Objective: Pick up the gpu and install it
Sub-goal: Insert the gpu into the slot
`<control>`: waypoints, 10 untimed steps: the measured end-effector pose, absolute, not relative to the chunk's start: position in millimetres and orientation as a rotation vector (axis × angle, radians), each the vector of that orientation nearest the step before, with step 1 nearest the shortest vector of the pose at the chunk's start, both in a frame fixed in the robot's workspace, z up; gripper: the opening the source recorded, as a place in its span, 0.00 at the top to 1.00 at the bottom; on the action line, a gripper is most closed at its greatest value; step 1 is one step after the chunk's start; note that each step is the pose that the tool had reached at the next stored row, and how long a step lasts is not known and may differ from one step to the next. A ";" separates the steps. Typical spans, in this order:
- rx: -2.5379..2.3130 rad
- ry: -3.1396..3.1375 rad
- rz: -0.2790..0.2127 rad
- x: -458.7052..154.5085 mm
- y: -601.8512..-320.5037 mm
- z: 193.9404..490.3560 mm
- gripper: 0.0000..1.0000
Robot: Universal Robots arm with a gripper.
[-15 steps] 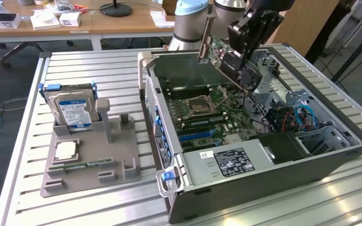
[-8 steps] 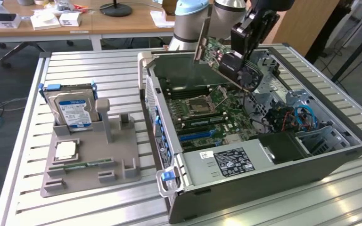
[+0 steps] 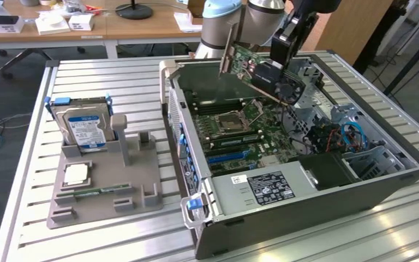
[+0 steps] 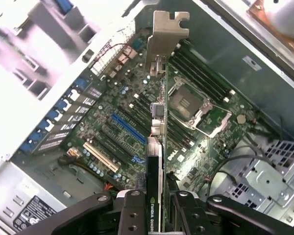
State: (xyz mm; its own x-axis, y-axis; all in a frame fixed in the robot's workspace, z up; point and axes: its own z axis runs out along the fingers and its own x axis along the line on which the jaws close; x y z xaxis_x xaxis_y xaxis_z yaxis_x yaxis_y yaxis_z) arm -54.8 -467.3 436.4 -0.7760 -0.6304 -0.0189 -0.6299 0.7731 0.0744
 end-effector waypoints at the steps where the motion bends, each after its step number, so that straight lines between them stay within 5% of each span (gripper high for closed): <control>1: 1.075 -2.941 -0.120 -54.8 -467.3 436.4 0.74; 10: 1.311 -2.837 -0.117 -54.8 -467.3 436.1 0.74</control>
